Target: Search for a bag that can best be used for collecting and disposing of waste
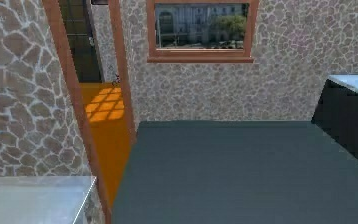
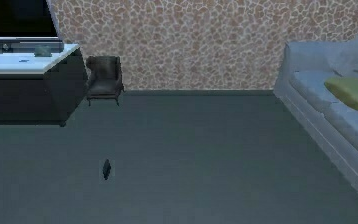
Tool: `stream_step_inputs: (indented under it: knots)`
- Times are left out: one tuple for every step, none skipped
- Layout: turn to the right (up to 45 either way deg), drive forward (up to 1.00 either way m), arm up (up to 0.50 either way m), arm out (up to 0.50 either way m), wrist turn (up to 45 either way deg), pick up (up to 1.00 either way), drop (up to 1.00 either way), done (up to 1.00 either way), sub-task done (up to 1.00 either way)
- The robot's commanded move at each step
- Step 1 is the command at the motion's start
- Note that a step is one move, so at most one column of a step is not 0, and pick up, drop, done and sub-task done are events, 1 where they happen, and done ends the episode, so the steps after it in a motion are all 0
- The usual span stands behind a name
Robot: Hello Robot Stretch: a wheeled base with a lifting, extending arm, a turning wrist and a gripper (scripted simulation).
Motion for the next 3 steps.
stream_step_inputs:
  knots:
    - [0.0, 1.00, 0.00, 0.00, 0.0, 0.00, 0.00, 0.00, 0.00]
    - [0.0, 0.20, 0.00, 0.00, 0.0, 0.00, 0.00, 0.00, 0.00]
    - [-45.0, 0.00, 0.00, 0.00, 0.0, 0.00, 0.00, 0.00, 0.00]
